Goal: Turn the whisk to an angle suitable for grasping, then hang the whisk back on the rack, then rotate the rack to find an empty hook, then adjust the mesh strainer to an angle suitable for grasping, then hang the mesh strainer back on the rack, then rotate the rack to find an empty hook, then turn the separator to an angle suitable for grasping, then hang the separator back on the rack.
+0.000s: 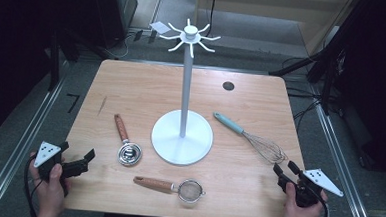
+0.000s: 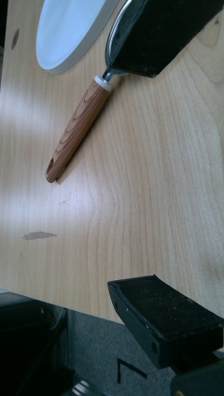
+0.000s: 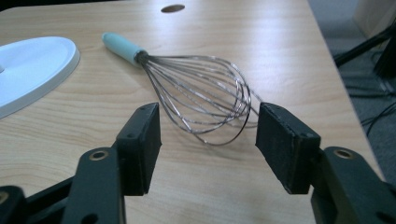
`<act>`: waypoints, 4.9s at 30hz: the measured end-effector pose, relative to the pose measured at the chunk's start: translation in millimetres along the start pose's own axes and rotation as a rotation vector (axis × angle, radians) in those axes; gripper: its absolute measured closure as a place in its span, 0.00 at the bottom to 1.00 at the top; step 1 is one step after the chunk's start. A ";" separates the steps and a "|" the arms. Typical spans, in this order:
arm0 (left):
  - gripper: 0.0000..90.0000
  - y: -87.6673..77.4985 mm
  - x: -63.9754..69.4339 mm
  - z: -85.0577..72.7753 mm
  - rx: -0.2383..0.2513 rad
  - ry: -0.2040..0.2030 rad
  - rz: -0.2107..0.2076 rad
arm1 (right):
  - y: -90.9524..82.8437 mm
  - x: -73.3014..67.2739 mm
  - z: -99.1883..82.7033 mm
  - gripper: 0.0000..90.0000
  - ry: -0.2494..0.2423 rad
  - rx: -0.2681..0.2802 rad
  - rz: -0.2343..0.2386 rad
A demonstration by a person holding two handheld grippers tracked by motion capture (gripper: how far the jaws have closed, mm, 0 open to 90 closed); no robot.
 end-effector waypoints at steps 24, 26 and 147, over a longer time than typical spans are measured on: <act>0.00 -0.5 3.4 -0.3 0.003 0.042 0.033 | -6.2 -42.9 16.1 0.34 -0.203 -0.109 0.157; 0.00 -0.4 3.5 -0.3 0.005 0.042 0.034 | -4.6 -46.5 17.9 0.32 -0.222 -0.121 0.161; 0.00 1.9 4.5 -1.4 -0.036 0.026 -0.024 | 211.4 -105.2 95.8 0.78 -0.710 -1.097 0.242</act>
Point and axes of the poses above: each handheld gripper's, and its own axes: y roughly forward along the jaws, z roughly out of its top, x roughly to its right, the point moved 4 cm from there along y, roughly forward along the jaws
